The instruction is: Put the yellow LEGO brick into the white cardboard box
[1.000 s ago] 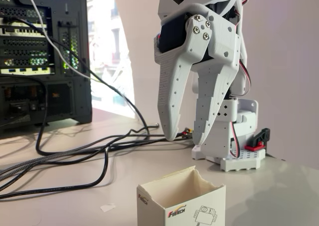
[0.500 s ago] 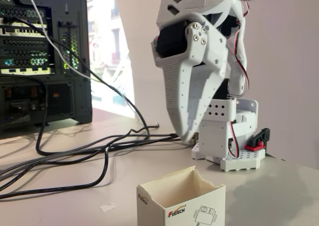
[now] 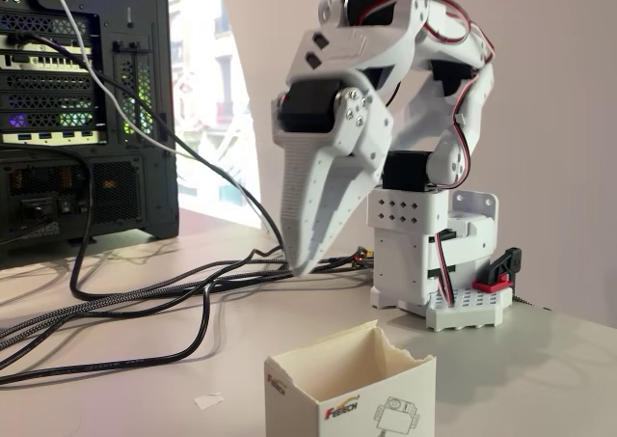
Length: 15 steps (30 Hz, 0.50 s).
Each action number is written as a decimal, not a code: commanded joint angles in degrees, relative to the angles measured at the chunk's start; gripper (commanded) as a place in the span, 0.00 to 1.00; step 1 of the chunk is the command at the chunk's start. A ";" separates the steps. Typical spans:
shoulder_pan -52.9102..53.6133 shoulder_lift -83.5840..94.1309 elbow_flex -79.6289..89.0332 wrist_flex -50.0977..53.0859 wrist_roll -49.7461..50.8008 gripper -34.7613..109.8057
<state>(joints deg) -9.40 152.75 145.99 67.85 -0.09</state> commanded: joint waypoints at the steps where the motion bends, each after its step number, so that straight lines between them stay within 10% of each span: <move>1: 4.75 9.93 4.66 -2.72 -2.55 0.18; 15: 7.91 31.90 18.81 -1.49 -0.18 0.18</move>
<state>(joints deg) -1.32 178.51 163.92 65.65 -0.35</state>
